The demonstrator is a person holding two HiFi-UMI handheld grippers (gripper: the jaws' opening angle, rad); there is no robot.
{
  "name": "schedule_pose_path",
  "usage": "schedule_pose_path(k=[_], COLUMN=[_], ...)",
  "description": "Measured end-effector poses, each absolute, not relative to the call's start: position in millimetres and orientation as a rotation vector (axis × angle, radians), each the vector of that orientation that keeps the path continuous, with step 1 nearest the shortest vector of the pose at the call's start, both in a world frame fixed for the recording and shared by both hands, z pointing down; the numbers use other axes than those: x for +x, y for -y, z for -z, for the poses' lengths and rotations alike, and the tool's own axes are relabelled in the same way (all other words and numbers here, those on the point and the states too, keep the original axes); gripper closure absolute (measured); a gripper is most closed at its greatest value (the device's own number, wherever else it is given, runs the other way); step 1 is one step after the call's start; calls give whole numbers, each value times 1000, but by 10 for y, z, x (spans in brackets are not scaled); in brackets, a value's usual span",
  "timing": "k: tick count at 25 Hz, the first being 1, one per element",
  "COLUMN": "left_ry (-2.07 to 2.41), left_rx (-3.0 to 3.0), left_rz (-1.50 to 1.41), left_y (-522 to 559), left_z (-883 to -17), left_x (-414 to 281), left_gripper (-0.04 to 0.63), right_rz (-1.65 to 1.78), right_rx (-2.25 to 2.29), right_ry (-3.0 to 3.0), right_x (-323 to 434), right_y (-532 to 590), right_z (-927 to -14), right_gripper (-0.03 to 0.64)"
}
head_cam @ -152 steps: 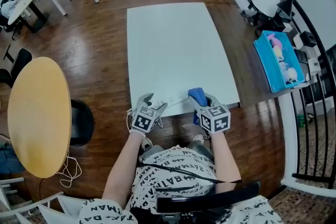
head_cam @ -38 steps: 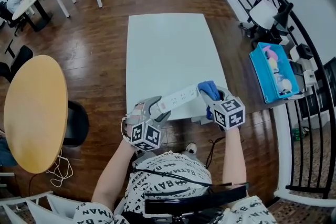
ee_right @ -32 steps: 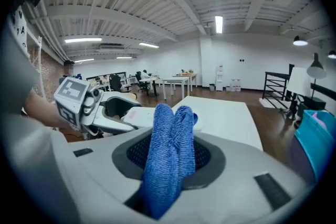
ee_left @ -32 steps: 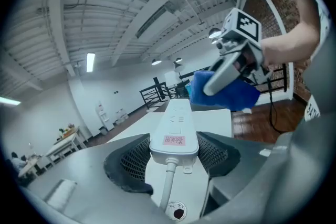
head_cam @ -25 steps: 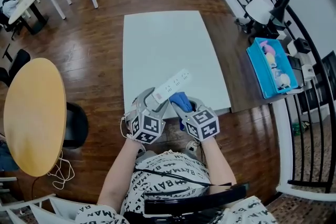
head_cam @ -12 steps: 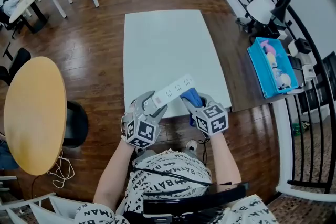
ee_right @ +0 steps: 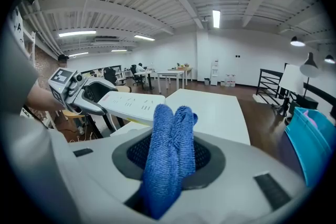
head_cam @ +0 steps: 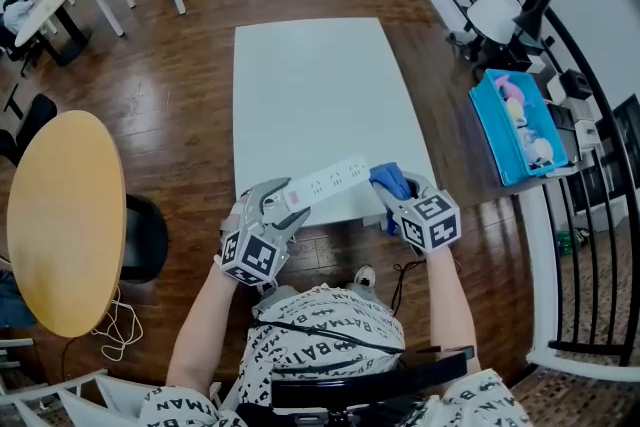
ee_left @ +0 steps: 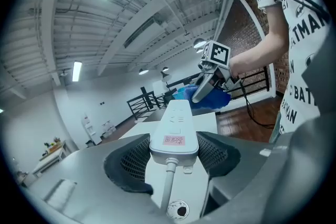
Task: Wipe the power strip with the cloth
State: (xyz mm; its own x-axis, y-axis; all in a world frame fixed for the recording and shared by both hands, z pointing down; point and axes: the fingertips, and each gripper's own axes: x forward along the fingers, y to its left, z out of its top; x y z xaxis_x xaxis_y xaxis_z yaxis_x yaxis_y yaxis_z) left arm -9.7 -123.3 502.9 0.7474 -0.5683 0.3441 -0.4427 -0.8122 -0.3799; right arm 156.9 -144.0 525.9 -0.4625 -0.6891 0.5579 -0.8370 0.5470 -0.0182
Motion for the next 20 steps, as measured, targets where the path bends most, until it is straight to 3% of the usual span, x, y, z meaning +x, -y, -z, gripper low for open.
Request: schedule_pose_path(k=[20], left_ry=[-518], left_rx=[-2502], left_rz=[779], left_y=[1001], left_z=[-4990], left_x=[1], left_gripper=[313], right_rz=[-230], right_rx=[916], right_ry=[2231], right_x=[1617], right_y=[1388], right_z=[-5319], right_gripper=[485])
